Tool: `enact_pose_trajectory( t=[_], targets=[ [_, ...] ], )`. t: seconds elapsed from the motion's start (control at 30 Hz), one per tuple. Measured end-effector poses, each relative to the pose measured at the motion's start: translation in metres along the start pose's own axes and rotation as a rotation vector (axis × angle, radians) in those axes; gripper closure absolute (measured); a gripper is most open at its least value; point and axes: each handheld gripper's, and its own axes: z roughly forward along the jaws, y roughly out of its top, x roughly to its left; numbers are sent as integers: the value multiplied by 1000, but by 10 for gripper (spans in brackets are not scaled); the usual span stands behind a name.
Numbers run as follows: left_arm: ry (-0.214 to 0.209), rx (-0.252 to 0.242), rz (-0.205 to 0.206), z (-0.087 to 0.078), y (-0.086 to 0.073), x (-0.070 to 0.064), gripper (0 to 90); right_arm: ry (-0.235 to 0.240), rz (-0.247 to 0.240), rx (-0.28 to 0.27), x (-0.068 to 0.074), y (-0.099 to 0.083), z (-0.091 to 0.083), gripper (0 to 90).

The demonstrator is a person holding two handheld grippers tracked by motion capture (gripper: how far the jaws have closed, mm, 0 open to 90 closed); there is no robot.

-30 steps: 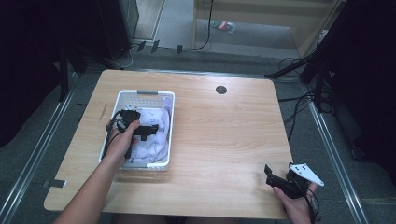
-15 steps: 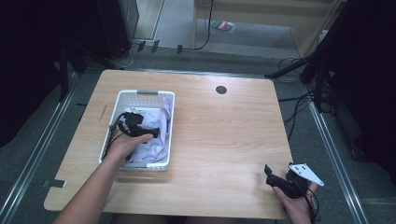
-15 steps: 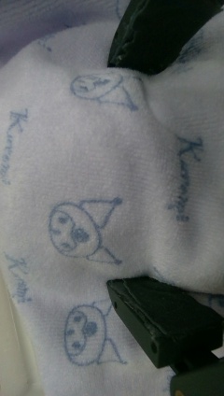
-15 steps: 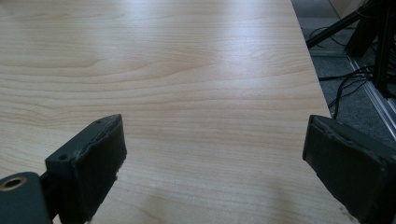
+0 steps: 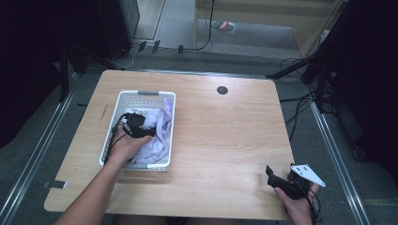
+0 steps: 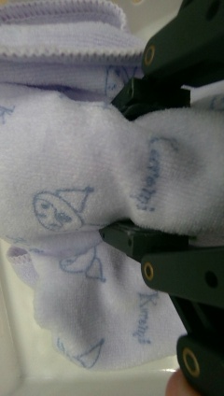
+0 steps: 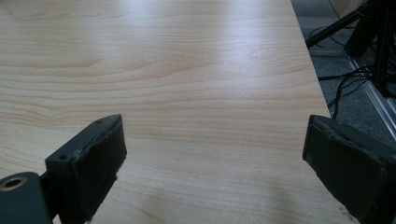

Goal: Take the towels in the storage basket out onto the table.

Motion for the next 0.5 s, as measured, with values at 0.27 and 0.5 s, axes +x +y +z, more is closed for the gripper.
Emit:
enact_pose_trajectory(
  t=[0.27,0.5],
  targets=[
    [-43,13,-29,-7,5,6,613,2,3,-1,-1,0,0,58],
    [-58,-32,-16,-19,8,7,625,5,0,-4,-1,0,0,58]
  ],
)
